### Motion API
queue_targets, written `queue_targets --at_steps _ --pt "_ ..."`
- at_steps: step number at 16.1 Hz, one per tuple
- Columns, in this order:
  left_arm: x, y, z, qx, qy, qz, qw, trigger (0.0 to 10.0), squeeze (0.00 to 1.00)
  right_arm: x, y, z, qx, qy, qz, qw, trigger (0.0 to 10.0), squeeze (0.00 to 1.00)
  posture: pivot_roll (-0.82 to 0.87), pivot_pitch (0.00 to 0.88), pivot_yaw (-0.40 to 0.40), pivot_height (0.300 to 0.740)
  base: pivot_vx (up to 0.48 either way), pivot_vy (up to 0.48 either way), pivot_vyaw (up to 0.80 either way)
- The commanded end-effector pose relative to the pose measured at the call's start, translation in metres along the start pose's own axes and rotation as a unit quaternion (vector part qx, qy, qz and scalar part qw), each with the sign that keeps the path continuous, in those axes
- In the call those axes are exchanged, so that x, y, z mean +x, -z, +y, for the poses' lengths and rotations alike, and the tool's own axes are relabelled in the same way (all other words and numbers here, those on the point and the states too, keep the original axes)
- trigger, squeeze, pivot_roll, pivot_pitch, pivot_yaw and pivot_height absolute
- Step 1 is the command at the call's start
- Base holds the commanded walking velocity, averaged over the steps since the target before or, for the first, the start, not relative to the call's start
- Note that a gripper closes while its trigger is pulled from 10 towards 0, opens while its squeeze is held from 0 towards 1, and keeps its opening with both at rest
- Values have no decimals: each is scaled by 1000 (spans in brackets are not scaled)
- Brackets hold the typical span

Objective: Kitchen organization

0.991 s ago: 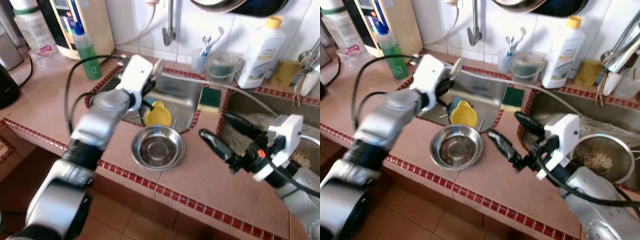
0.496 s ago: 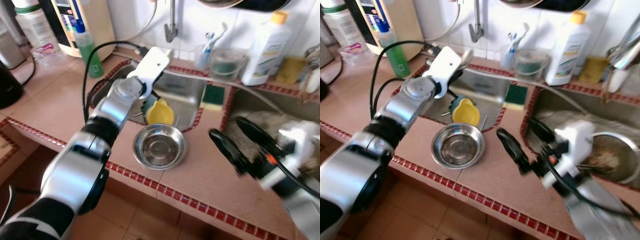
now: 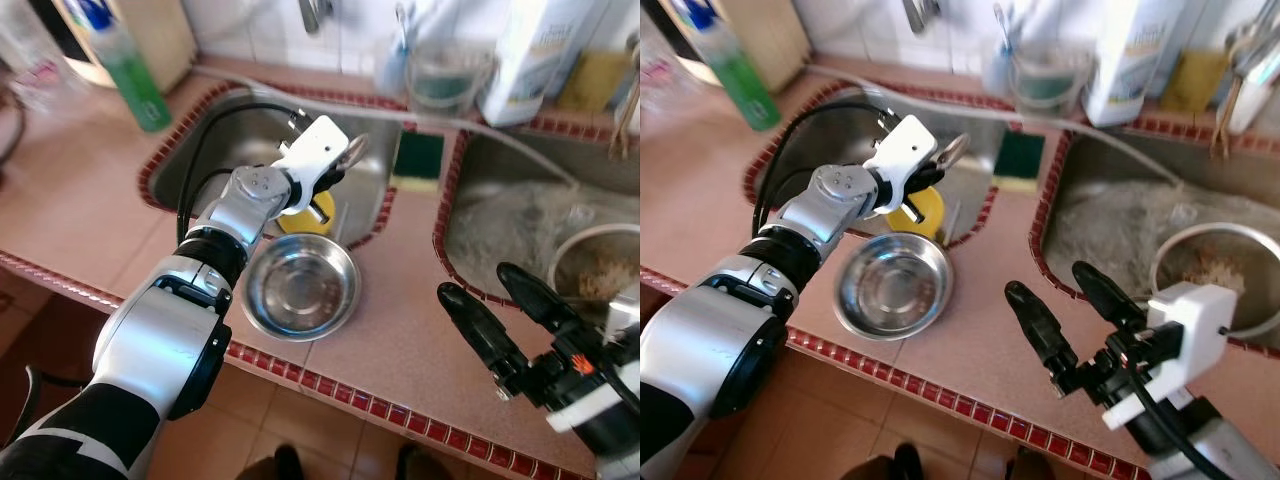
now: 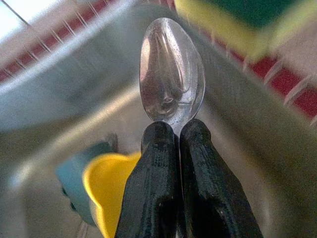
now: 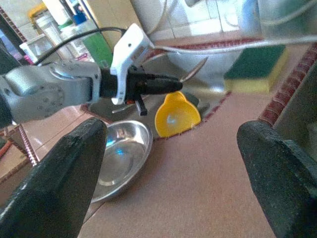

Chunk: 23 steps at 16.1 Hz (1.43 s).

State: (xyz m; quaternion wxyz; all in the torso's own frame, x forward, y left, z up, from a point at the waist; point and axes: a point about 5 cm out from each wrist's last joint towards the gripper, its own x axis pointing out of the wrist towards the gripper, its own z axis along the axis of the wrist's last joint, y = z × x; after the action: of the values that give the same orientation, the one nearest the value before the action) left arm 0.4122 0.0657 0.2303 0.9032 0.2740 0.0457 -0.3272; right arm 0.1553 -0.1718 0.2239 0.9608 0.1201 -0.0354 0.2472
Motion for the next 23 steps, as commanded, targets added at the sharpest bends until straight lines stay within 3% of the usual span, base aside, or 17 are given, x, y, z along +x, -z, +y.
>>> queue_targets --at_steps 1,9,10,18,23 --pt "-4 3 8 13 -10 12 1000 10000 0 -4 -5 8 -2 -9 -5 1000 10000 0 -396 390 142 740 0 0 0" --pt "-10 11 21 9 -33 30 999 10000 0 -13 -8 11 26 -6 8 1000 10000 0 -402 420 149 740 0 0 0" --pt "-10 12 21 7 -35 30 999 10000 984 -13 -9 11 28 -6 7 1000 10000 0 -399 419 151 740 0 0 0" --pt "-13 10 27 4 -44 26 999 10000 1000 -10 -10 14 35 -10 1 999 10000 0 -382 399 154 740 0 0 0" --pt "-22 -7 44 -85 -50 -40 994 10000 1000 6 -6 12 36 -26 -20 999 10000 0 -345 333 160 740 0 0 0"
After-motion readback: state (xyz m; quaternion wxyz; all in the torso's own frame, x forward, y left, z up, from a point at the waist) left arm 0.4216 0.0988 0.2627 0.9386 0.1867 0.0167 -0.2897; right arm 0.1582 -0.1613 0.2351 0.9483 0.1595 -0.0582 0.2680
